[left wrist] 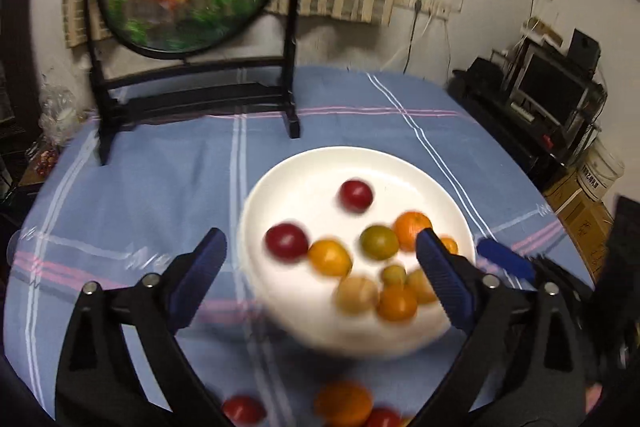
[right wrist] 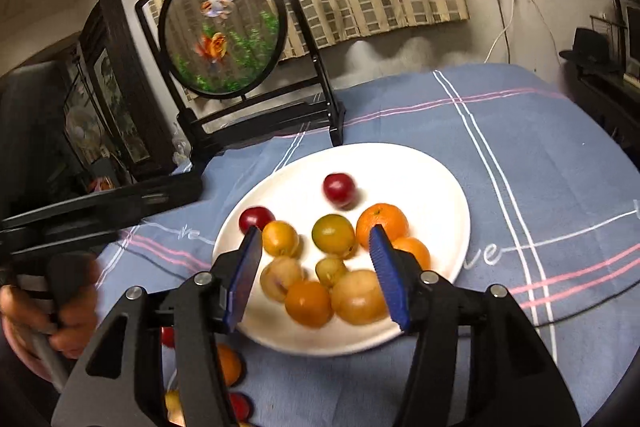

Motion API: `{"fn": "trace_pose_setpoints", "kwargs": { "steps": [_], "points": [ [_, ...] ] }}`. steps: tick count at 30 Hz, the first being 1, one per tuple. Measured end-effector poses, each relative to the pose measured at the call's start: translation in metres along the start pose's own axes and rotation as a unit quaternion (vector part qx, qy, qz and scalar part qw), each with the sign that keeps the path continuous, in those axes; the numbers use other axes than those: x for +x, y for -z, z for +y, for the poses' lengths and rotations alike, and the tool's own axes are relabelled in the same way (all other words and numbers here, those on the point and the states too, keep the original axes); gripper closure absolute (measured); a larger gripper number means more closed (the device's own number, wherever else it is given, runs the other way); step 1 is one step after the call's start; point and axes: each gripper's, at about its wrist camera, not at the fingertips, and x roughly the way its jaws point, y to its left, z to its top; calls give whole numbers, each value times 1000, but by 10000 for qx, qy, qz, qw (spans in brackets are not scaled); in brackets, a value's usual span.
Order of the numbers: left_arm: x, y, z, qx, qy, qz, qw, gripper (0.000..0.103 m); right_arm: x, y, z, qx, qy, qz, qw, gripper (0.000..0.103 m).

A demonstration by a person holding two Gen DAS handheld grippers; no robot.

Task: Organize fruits
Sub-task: 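Carry both fruits onto the white plate and open both grippers, then withdraw both grippers from the plate toward the fruit pile, then move the right gripper to the dark red plum and close on it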

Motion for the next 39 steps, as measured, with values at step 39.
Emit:
{"fn": "trace_pose_setpoints", "kwargs": {
  "steps": [39],
  "points": [
    [-85,198,55,-790,559,417,9944,3,-50,140,94,-1679,404,1673,9707,48]
  ]
}}
